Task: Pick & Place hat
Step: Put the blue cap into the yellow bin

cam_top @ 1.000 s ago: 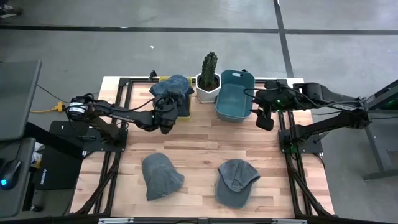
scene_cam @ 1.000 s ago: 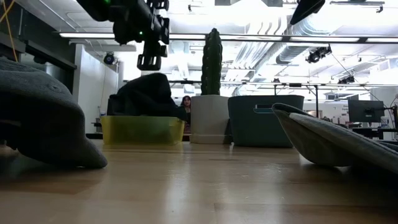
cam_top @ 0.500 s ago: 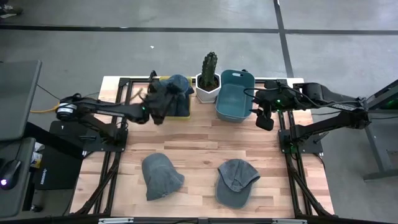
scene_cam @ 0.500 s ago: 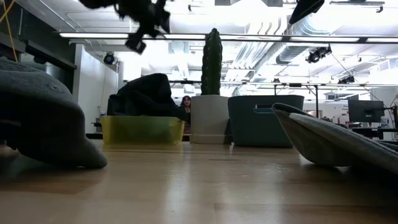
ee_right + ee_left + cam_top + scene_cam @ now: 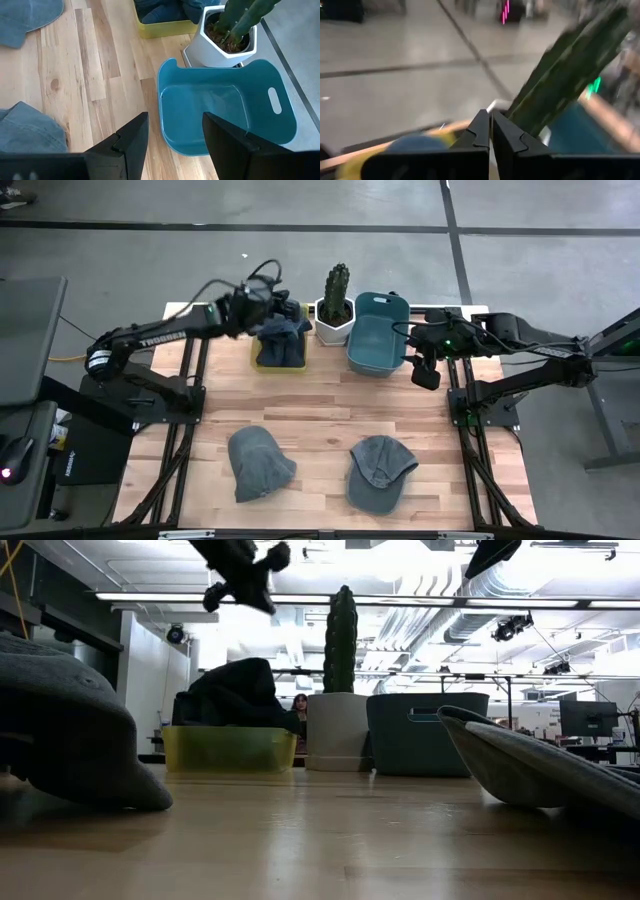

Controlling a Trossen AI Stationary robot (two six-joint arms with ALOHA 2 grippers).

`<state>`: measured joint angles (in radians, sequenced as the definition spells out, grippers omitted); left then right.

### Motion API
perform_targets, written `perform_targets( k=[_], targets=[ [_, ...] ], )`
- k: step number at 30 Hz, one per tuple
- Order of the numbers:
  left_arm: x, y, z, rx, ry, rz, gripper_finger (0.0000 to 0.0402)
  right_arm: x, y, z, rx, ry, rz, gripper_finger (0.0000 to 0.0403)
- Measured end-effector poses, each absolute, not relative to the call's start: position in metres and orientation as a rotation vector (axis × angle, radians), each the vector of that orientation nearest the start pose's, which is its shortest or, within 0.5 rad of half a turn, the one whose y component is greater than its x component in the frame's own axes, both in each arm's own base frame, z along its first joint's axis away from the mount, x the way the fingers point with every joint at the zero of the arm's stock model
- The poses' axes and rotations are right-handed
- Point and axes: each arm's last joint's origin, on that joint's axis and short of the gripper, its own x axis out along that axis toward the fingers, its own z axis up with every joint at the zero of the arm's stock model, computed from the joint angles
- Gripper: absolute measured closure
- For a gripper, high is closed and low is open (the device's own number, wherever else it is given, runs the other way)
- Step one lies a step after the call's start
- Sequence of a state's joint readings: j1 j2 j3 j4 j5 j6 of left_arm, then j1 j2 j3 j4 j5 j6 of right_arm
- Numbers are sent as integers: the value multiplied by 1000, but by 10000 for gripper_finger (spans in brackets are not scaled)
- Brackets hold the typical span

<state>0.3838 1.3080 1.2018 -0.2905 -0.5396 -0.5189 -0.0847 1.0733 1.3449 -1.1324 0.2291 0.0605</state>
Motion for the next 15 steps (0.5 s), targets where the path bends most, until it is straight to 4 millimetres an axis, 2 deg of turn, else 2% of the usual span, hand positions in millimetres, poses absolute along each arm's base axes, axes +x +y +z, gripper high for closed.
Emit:
perform_targets(
  k=[4, 10, 12, 15],
  targets=[
    [244, 141, 368, -353, 385, 872, 401, 175, -21, 386, 1, 854, -306, 222],
    [210, 174, 383, -277, 519, 555, 401, 175, -21, 386, -10, 855, -297, 222],
    [196, 185, 386, -275, 530, 523, 401, 175, -21, 386, -12, 855, -301, 222],
    [178, 203, 378, -309, 587, 546, 401, 175, -22, 386, -22, 853, -327, 222]
  ],
)
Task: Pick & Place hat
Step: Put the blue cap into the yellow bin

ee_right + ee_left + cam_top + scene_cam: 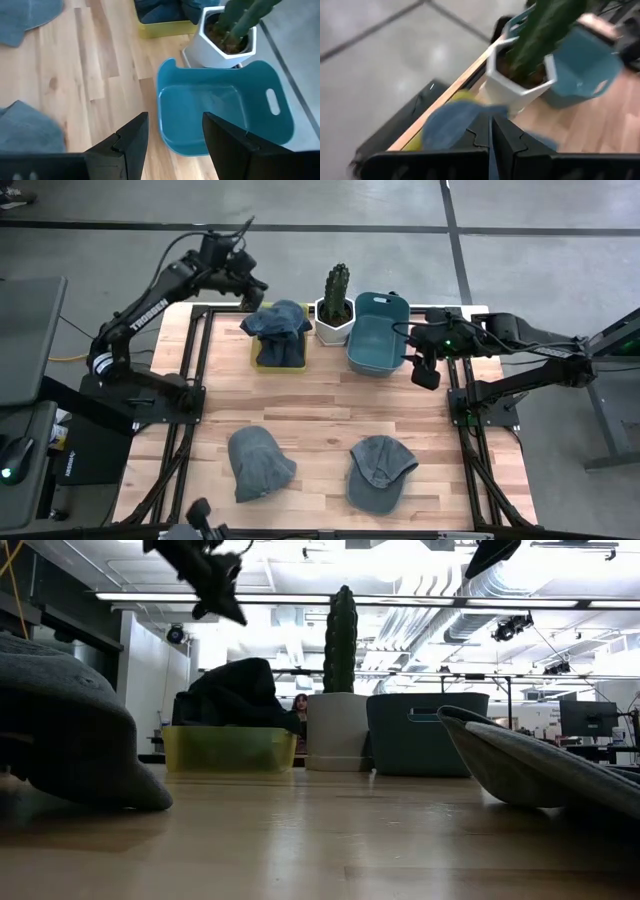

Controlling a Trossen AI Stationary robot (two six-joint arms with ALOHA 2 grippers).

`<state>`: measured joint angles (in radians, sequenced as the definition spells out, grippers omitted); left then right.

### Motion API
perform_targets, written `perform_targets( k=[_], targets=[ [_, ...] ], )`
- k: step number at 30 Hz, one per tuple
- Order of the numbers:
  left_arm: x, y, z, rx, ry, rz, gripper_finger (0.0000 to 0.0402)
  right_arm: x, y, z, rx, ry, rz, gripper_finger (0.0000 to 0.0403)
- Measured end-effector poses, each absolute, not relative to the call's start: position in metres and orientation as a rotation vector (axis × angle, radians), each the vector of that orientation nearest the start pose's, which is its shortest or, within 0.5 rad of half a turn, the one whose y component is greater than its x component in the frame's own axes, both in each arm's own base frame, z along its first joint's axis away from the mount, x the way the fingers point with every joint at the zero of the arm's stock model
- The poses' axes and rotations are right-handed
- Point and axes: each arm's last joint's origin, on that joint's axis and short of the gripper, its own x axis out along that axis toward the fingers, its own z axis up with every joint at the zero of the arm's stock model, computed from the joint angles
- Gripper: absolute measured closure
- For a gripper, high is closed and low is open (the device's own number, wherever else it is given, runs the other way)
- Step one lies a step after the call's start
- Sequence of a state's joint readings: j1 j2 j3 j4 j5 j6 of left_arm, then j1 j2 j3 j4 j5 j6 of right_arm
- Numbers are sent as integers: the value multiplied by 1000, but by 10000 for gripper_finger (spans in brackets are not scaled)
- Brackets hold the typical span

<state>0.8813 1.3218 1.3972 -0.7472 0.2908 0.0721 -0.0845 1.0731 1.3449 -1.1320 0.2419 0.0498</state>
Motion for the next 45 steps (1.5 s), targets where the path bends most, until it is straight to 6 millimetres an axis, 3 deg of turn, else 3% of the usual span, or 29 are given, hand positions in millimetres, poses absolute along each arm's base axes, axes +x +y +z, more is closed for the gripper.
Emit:
perform_targets(
  k=[6, 13, 21, 30, 45],
  targets=[
    [170, 231, 345, -393, 761, 568, 401, 176, -23, 387, 17, 829, -394, 221],
    [189, 254, 309, -432, 857, 484, 401, 181, -24, 392, 36, 756, -402, 222],
    [227, 253, 274, -361, 984, 360, 401, 182, -24, 394, 45, 725, -417, 222],
    [257, 246, 240, -331, 1114, 319, 401, 182, -24, 394, 40, 726, -427, 222],
    [275, 246, 204, -392, 1214, 326, 401, 182, -24, 394, 39, 729, -426, 222]
  ],
)
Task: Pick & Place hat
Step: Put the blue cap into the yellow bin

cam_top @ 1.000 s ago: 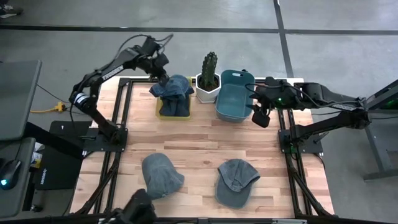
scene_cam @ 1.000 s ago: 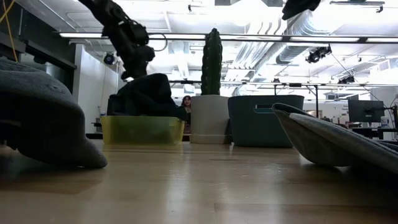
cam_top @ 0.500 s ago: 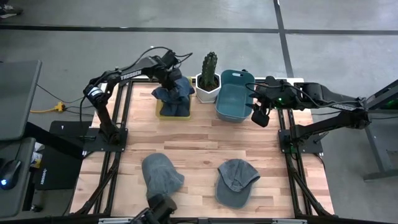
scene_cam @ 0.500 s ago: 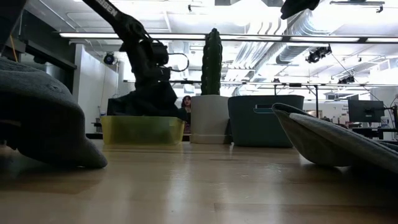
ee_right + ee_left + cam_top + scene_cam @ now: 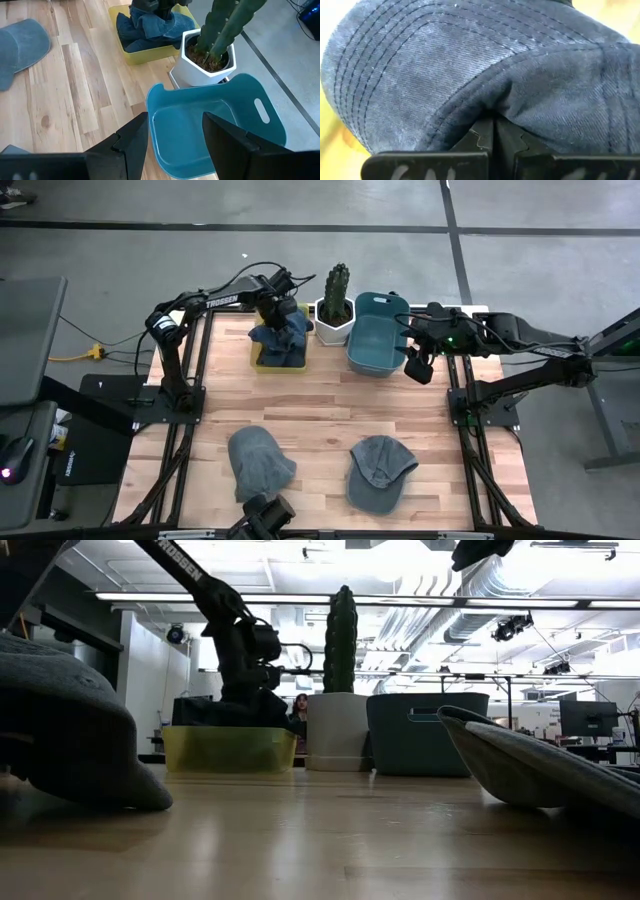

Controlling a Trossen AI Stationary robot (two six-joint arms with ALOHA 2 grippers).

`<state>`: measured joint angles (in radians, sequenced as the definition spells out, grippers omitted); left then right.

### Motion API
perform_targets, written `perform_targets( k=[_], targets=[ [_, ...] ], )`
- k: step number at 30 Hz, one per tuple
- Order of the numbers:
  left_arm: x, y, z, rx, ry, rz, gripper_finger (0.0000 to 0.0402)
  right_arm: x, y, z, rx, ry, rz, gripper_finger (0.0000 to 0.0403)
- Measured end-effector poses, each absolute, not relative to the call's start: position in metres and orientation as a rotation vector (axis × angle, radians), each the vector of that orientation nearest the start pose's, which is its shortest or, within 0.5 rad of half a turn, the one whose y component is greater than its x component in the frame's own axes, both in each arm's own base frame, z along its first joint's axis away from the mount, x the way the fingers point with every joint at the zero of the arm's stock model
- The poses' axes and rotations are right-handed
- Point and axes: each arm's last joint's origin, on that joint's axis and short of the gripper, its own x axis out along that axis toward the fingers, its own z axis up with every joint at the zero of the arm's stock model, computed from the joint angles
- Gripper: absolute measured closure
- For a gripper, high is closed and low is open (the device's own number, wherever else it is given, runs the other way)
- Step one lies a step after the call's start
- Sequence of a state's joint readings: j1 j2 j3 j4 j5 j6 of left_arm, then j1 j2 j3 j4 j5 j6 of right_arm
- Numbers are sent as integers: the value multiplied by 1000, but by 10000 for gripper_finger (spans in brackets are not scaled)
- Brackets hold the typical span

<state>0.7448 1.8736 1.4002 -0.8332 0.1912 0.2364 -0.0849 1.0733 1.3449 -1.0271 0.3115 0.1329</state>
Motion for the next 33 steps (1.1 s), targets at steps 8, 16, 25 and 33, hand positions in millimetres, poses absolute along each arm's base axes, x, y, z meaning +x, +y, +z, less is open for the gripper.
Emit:
perform_targets(
  k=[8, 16, 25, 33],
  targets=[
    [278, 249, 192, -450, 1231, 362, 402, 182, -24, 394, 37, 729, -426, 221],
    [281, 247, 190, -458, 1229, 372, 402, 182, -24, 394, 36, 732, -426, 222],
    [275, 240, 175, -470, 1266, 335, 401, 181, -24, 393, 36, 734, -426, 222],
    [270, 235, 165, -491, 1287, 311, 401, 181, -24, 393, 36, 735, -426, 222]
  ],
)
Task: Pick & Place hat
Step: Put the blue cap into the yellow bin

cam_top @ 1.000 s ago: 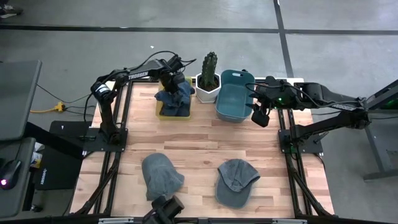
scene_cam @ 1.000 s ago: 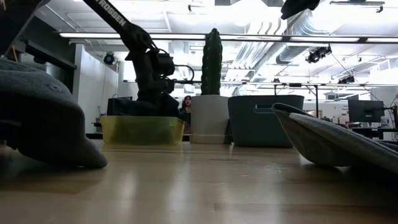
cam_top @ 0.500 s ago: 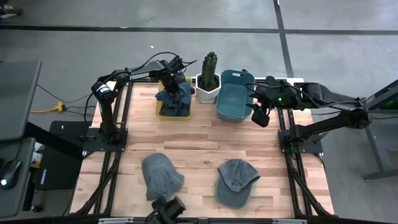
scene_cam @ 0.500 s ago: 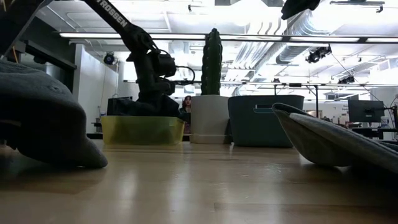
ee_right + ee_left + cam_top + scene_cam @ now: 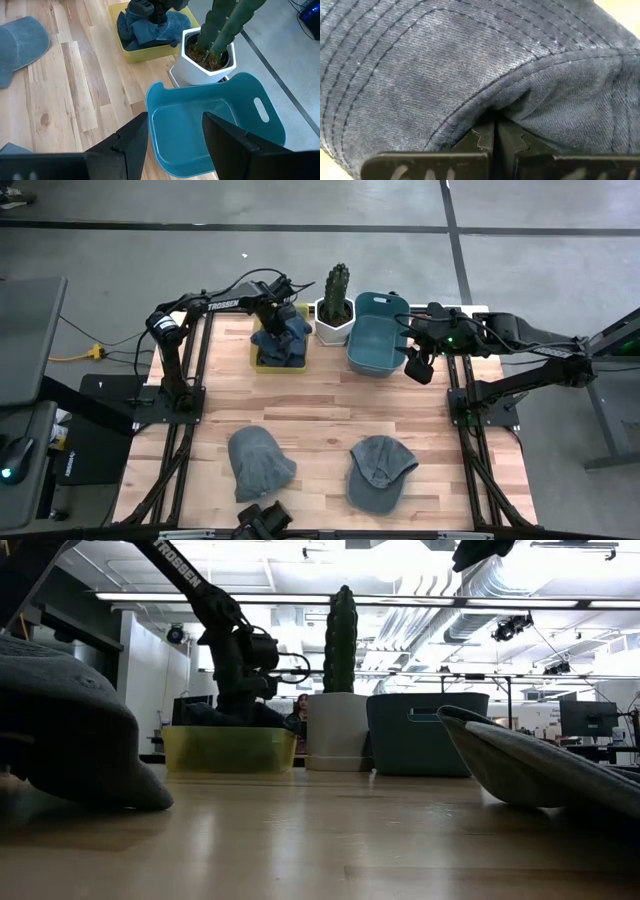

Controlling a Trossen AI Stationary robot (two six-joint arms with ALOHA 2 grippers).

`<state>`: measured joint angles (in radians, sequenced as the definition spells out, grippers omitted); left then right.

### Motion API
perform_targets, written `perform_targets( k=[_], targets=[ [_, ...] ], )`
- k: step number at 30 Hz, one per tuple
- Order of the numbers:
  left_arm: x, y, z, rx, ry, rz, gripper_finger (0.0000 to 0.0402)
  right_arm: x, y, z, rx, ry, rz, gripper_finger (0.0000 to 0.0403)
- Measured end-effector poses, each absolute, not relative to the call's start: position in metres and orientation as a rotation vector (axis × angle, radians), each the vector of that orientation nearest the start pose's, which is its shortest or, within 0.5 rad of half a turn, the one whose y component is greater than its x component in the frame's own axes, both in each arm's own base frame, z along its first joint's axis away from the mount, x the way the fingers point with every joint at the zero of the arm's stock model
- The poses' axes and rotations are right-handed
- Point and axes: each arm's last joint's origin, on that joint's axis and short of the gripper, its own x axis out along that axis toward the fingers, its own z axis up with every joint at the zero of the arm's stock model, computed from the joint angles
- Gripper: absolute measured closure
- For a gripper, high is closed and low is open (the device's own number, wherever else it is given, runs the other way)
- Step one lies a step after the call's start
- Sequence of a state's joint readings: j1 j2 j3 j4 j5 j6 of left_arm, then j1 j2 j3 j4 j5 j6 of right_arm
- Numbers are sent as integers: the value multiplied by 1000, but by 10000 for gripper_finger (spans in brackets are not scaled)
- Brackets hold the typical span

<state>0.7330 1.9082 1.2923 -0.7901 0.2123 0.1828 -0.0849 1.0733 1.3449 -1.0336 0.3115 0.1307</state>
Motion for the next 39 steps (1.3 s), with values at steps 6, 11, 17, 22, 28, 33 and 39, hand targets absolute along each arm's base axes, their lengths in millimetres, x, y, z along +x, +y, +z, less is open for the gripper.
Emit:
perform_targets(
  k=[6, 11, 17, 22, 28, 33, 39],
  targets=[
    [270, 234, 165, -506, 1276, 294, 401, 181, -24, 393, 36, 735, -426, 222],
    [272, 233, 156, -561, 1286, 251, 401, 181, -24, 393, 36, 735, -426, 222],
    [273, 230, 148, -608, 1313, 232, 401, 181, -24, 393, 31, 737, -424, 222],
    [272, 232, 151, -612, 1328, 259, 401, 181, -24, 393, 19, 739, -419, 221],
    [277, 235, 161, -603, 1339, 259, 402, 181, -24, 393, 23, 740, -408, 222],
    [282, 240, 184, -522, 1390, 253, 402, 182, -24, 393, 26, 744, -389, 222],
    [281, 242, 197, -486, 1443, 273, 402, 180, -23, 391, 22, 774, -389, 222]
  ],
)
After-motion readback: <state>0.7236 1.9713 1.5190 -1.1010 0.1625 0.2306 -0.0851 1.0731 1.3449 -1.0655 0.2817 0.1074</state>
